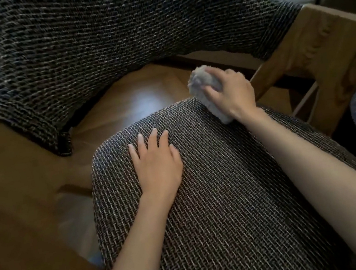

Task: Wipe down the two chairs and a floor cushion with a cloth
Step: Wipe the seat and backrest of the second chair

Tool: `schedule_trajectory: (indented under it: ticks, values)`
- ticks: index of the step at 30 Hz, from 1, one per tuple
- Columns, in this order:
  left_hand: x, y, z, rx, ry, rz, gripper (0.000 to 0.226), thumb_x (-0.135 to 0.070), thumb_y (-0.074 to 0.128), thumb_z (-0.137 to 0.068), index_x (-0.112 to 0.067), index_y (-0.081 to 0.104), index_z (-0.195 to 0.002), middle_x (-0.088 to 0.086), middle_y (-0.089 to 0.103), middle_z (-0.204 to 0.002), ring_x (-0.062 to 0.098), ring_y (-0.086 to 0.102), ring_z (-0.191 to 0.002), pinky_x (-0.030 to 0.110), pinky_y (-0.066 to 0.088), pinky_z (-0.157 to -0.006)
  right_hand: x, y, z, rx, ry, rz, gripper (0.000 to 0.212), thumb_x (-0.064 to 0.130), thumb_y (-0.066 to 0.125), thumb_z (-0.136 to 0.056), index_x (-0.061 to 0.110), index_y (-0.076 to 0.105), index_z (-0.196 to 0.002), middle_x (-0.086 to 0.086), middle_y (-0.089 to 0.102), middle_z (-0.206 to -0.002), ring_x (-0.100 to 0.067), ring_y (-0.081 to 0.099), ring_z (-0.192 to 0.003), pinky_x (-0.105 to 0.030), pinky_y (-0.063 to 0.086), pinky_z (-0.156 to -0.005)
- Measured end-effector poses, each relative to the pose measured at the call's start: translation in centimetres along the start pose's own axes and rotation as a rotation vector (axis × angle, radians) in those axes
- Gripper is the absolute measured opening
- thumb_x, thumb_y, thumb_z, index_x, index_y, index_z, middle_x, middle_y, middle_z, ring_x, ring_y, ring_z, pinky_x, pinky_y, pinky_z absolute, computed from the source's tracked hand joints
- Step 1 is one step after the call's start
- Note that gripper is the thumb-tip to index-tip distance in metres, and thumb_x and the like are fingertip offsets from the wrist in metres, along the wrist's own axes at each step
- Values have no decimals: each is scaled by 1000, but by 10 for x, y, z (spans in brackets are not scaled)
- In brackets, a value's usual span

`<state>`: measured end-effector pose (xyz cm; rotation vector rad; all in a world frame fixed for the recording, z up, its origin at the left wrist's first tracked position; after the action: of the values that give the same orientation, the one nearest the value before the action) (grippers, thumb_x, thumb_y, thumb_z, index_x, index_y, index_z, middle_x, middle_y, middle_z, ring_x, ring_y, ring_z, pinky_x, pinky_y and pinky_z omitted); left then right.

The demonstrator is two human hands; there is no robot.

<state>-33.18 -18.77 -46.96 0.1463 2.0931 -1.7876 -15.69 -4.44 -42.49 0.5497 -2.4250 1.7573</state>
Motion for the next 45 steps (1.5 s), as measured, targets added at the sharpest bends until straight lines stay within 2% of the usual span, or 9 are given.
schedule_trajectory:
  ticks: [4,10,14,17,20,28,36,40,45]
  values:
    - [1,0,-2,4,-16,-8,48,-37,28,-101,-28,31,-147,-3,25,-157,24,13,-147,47,3,-120,-2,37,-1,151,79,172,57,70,43,-85,32,57,-125,-10,52,-131,-41,43,-119,-53,35,-98]
    - [1,-2,-1,-5,-15,-2,47,-36,29,-101,-27,33,-147,-3,26,-156,23,14,-146,47,5,-120,6,31,-9,23,-66,8,39,53,48,-92,20,69,-86,-3,69,-95,-28,64,-83,-29,41,-61]
    - [0,-3,-1,-16,-14,-9,47,-37,29,-100,-27,35,-146,-2,29,-156,23,16,-146,47,6,-120,68,42,7,136,-266,-152,54,68,38,-89,28,72,-99,5,73,-96,-14,67,-73,-30,54,-64]
    - [2,-3,-2,-24,-16,-30,47,-38,29,-100,-26,36,-145,-2,30,-155,22,17,-146,46,9,-120,100,56,13,175,-348,-163,44,64,45,-90,28,70,-86,9,69,-108,-12,62,-76,-31,52,-64]
    - [3,-3,-2,-13,-18,-23,47,-39,28,-100,-28,34,-146,-2,28,-156,22,16,-146,46,8,-120,79,54,4,130,-287,-80,36,54,51,-92,28,60,-69,2,64,-93,-16,60,-70,-25,42,-53]
    - [1,-3,-1,-2,-18,-15,47,-37,28,-101,-29,32,-147,-3,26,-157,23,15,-146,46,6,-121,-36,20,-25,-17,167,179,31,39,50,-93,16,69,-96,-12,67,-98,-36,61,-99,-38,48,-76]
    - [0,-2,-1,0,-15,-43,47,-37,27,-101,-28,31,-147,-2,25,-157,24,15,-146,46,5,-120,83,57,-2,153,-183,3,26,42,51,-96,23,69,-94,2,65,-70,-19,62,-65,-27,49,-58]
    - [1,-1,-1,0,-19,-35,48,-38,25,-101,-30,30,-147,-4,24,-157,23,13,-147,45,5,-121,63,47,-15,130,-219,99,34,48,48,-95,23,54,-74,8,49,-56,-10,45,-47,-20,27,-45]
    - [2,0,-2,0,-14,-24,48,-38,25,-101,-30,30,-148,-4,23,-157,22,12,-147,46,3,-121,-9,33,-43,106,48,216,28,35,47,-95,15,65,-102,-12,69,-95,-32,63,-89,-35,46,-69]
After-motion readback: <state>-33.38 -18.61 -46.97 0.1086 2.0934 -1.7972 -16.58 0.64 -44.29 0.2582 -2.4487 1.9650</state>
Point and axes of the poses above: each hand's wrist, its own z-axis away from the middle knuckle, its own y-axis out of the palm, x = y × z, the point moved 5 cm from there along -z, towards the middle knuckle
